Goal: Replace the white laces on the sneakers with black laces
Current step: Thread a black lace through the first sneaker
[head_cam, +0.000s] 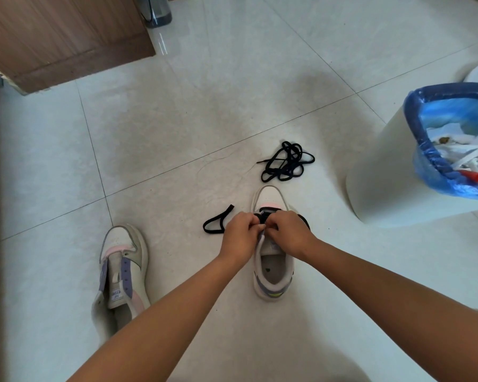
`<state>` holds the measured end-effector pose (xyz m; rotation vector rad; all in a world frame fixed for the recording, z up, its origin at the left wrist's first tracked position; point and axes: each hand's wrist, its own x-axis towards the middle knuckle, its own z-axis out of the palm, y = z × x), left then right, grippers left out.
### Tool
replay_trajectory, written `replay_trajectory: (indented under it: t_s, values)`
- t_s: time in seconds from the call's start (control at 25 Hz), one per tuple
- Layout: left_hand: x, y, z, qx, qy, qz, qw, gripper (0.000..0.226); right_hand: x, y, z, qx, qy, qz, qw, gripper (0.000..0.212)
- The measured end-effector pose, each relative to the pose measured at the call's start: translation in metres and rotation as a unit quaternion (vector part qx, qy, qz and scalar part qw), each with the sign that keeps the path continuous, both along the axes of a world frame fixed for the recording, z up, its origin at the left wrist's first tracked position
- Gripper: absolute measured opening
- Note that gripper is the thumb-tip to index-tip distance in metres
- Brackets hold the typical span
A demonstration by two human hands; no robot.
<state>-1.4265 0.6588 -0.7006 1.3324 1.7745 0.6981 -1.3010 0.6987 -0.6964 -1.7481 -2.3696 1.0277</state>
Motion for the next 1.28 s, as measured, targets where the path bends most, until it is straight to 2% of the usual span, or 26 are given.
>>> replay_trajectory:
  t_s: [0.04,0.08,0.16,0.2,0.24,0.32,0.4,0.48,0.52,0.6,0.68,0.72,0.76,0.8,0.84,0.88,0.96,1.04,1.12,1.28]
  values:
    - [0.001,-0.007,0.001,0.001,0.004,-0.02,1.0,0.01,-0.002,0.0,-0.001,0.016,-0.027,0.022,0.999,0.019]
    - [0.002,-0.016,0.0,-0.015,0.019,-0.045,0.999,0.02,-0.004,-0.001,-0.002,0.028,-0.057,0.05,0.997,0.02]
    - [0.006,-0.036,-0.004,-0.083,0.1,-0.106,0.986,0.037,-0.007,-0.002,-0.002,0.033,-0.098,0.105,0.989,0.02]
    - [0.009,-0.043,-0.005,-0.126,0.145,-0.123,0.974,0.037,-0.007,-0.001,-0.001,0.027,-0.101,0.119,0.987,0.019]
    - [0.013,-0.048,-0.006,-0.166,0.173,-0.118,0.964,0.032,-0.005,0.0,-0.001,0.017,-0.094,0.126,0.987,0.017]
    - [0.019,-0.046,-0.006,-0.213,0.17,-0.075,0.959,0.027,0.005,0.0,0.004,0.01,-0.077,0.142,0.987,0.017]
    - [0.018,-0.041,-0.005,-0.217,0.148,-0.036,0.964,0.031,0.023,-0.011,0.015,0.071,-0.033,0.183,0.98,0.022]
    - [0.011,-0.032,-0.002,-0.216,0.134,-0.004,0.967,0.031,0.047,-0.044,0.034,0.164,0.003,0.264,0.95,0.03]
    - [0.006,-0.028,-0.002,-0.219,0.134,0.007,0.967,0.03,0.063,-0.067,0.042,0.182,-0.001,0.321,0.929,0.026]
    - [-0.002,-0.021,-0.001,-0.224,0.127,0.015,0.966,0.03,0.099,-0.121,0.038,0.201,-0.041,0.441,0.873,0.013]
    - [-0.004,-0.018,0.0,-0.228,0.124,0.006,0.966,0.03,0.127,-0.152,0.024,0.172,-0.098,0.494,0.847,0.019]
    - [-0.004,-0.018,0.0,-0.23,0.125,0.001,0.965,0.029,0.132,-0.152,0.018,0.166,-0.113,0.496,0.845,0.02]
    - [-0.003,-0.018,0.0,-0.232,0.128,-0.003,0.964,0.029,0.125,-0.142,0.018,0.172,-0.11,0.468,0.86,0.016]
    - [-0.003,-0.018,-0.001,-0.233,0.13,-0.008,0.964,0.028,0.11,-0.124,0.023,0.156,-0.086,0.412,0.893,0.016]
    - [-0.004,-0.018,-0.001,-0.233,0.133,-0.014,0.963,0.028,0.086,-0.102,0.029,0.136,-0.046,0.339,0.93,0.024]
    - [-0.004,-0.019,-0.001,-0.23,0.138,-0.018,0.963,0.027,0.06,-0.077,0.035,0.144,-0.013,0.269,0.952,0.032]
    - [-0.005,-0.019,-0.001,-0.22,0.156,-0.029,0.963,0.027,0.013,-0.032,0.036,0.126,-0.015,0.144,0.981,0.03]
    - [-0.004,-0.02,-0.002,-0.215,0.17,-0.039,0.961,0.029,-0.019,-0.001,0.027,0.087,-0.095,0.082,0.988,0.029]
    - [-0.004,-0.021,-0.003,-0.218,0.167,-0.039,0.961,0.029,-0.033,0.01,0.014,0.045,-0.183,0.096,0.977,0.028]
    - [-0.006,-0.022,-0.004,-0.215,0.151,-0.029,0.964,0.029,-0.039,0.013,0.001,0.056,-0.223,0.09,0.969,0.028]
